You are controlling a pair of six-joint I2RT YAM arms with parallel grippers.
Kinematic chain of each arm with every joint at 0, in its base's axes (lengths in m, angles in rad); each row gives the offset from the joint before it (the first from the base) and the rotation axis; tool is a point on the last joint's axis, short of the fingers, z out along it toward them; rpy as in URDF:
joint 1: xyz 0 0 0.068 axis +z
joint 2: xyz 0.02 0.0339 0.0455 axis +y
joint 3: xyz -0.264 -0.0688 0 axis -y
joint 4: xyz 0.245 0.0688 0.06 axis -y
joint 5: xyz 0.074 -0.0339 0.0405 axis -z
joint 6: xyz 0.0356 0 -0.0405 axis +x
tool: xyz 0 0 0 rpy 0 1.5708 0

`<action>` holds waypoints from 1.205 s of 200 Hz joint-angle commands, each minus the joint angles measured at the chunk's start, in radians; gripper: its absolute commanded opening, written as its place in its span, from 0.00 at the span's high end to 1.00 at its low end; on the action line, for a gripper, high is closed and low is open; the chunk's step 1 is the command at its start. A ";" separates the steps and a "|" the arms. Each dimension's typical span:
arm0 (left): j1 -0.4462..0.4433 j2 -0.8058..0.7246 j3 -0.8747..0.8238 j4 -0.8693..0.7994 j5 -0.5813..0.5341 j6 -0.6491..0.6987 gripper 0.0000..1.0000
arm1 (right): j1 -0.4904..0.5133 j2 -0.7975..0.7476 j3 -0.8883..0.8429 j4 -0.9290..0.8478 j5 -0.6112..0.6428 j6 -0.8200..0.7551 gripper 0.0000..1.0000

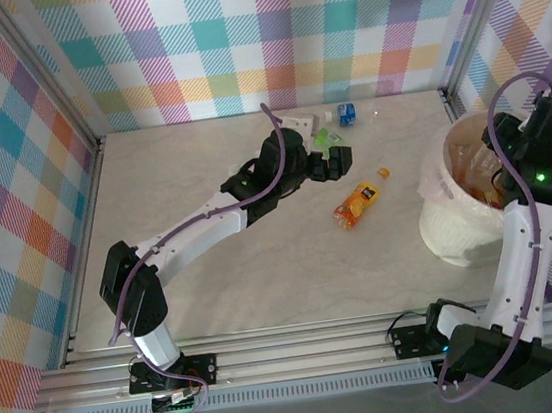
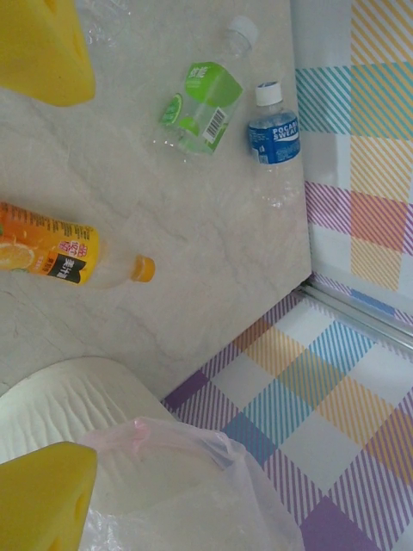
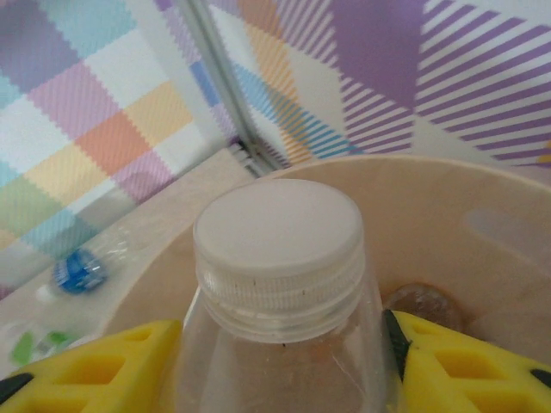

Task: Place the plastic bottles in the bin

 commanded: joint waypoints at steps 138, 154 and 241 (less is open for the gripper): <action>-0.003 -0.037 -0.024 -0.011 -0.063 -0.002 0.00 | 0.030 0.027 0.158 -0.171 -0.172 0.007 0.00; -0.003 -0.040 -0.033 -0.021 -0.114 -0.022 0.00 | 0.090 0.039 0.185 -0.169 -0.160 0.009 0.00; 0.033 -0.081 -0.097 -0.205 -0.455 -0.313 0.00 | 0.721 0.167 0.143 0.010 -0.008 0.040 0.00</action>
